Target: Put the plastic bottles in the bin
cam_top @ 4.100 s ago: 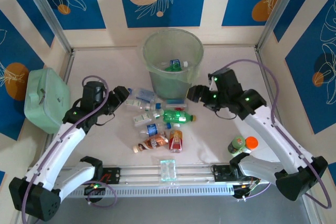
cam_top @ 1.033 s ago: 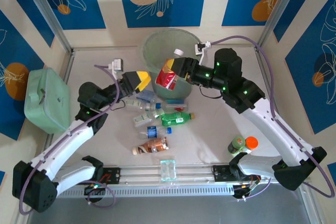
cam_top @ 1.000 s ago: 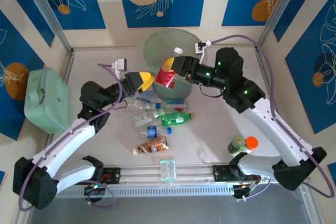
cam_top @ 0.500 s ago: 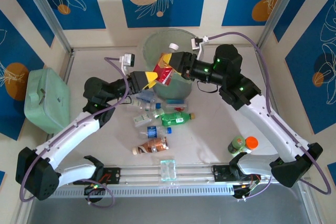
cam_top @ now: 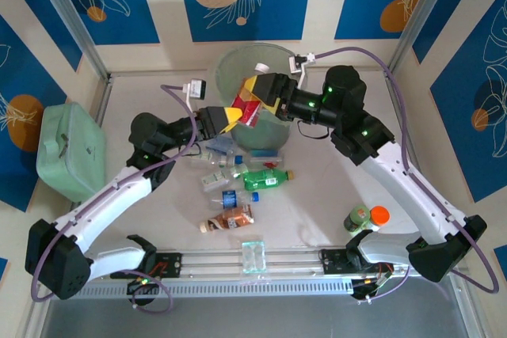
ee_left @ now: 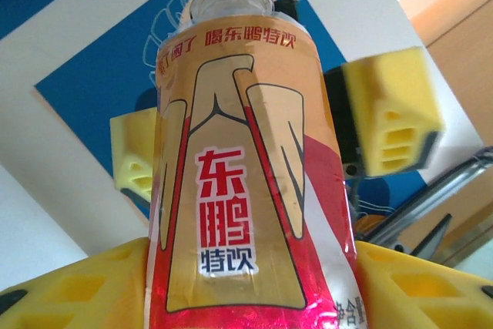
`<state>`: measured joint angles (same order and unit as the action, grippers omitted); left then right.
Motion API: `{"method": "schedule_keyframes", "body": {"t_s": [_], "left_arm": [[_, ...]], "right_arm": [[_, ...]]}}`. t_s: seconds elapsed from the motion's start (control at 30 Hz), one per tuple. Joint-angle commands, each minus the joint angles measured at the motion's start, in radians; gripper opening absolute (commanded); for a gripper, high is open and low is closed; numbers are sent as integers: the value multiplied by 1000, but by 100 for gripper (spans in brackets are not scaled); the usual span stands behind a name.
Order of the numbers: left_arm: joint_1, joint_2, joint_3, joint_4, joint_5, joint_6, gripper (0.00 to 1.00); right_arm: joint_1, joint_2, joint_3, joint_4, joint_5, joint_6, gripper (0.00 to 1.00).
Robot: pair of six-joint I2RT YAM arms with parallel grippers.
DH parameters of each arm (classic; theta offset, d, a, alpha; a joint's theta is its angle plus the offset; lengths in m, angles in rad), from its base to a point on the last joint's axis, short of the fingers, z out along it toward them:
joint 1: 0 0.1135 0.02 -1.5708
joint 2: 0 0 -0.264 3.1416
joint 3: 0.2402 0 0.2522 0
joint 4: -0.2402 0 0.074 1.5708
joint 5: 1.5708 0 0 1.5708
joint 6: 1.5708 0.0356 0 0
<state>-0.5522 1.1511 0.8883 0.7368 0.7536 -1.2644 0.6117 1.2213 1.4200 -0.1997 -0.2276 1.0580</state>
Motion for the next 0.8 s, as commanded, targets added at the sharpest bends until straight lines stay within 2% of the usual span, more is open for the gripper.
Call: {"method": "schedule_keyframes", "body": {"t_s": [0.0,0.1,0.17,0.3,0.5,0.77], "left_arm": [[0,-41,94,-267,-72,196,57],[3,-23,230,-549,-146,377,57],[7,22,329,-685,-205,451,57],[17,162,538,-881,-308,553,56],[28,417,791,-1075,-382,645,54],[49,599,943,-1131,-429,694,52]], "right_arm": [[-53,-39,76,-224,138,-36,99],[-108,-75,124,-434,264,-92,99],[-134,-108,125,-524,321,-114,99],[-196,-211,36,-603,362,-106,99],[-280,-330,-108,-656,322,-53,100],[-295,-382,-190,-683,293,-33,100]]}}
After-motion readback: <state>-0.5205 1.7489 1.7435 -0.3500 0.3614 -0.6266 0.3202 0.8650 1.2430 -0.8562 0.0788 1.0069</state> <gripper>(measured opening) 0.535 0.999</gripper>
